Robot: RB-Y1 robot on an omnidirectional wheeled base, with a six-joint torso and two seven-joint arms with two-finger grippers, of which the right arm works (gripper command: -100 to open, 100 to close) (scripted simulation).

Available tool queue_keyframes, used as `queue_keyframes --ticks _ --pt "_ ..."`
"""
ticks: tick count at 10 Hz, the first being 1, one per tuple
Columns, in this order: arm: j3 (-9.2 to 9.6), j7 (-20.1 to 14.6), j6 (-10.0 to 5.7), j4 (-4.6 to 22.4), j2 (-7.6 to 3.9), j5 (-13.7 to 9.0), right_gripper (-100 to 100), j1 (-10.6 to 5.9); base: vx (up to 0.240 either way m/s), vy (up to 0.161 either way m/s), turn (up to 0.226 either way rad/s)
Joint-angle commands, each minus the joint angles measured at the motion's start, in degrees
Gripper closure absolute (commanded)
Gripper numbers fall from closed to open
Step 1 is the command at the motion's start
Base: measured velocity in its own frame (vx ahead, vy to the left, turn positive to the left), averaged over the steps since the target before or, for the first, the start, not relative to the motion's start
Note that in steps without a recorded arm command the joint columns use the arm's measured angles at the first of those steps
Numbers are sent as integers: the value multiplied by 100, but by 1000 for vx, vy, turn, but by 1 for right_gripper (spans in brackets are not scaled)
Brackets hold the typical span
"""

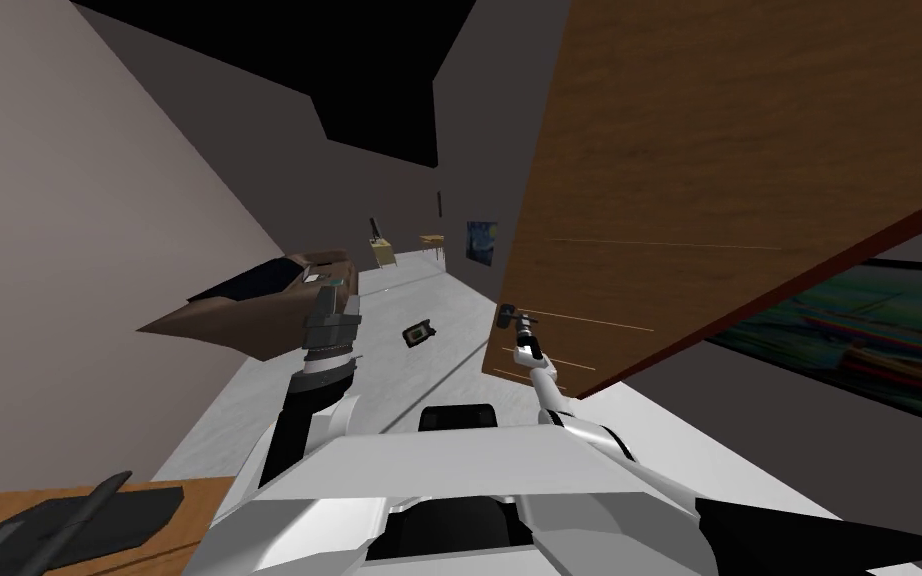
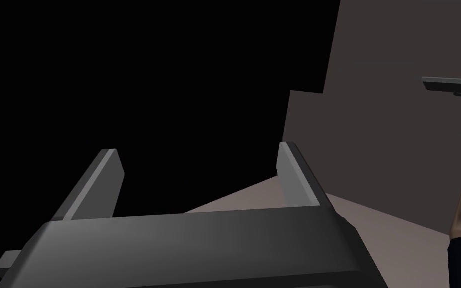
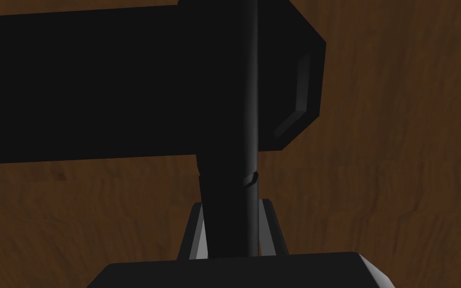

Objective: Push the door open

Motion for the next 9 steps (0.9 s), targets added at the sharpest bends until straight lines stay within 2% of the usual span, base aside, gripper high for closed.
queue_keyframes --ticks 1,5,7,8,9 --pt "-116 34 -8 -27 -36 -20 100 -16 183 61 -56" --pt "-314 84 -15 -5 -65 -59 100 -14 180 71 -58" --pt "-339 89 -3 -15 -76 -63 100 11 118 53 -47" --pt "-461 115 -10 -12 -114 -90 100 23 135 20 -65" --pt "-485 121 -10 -11 -119 -96 100 25 181 55 -63"
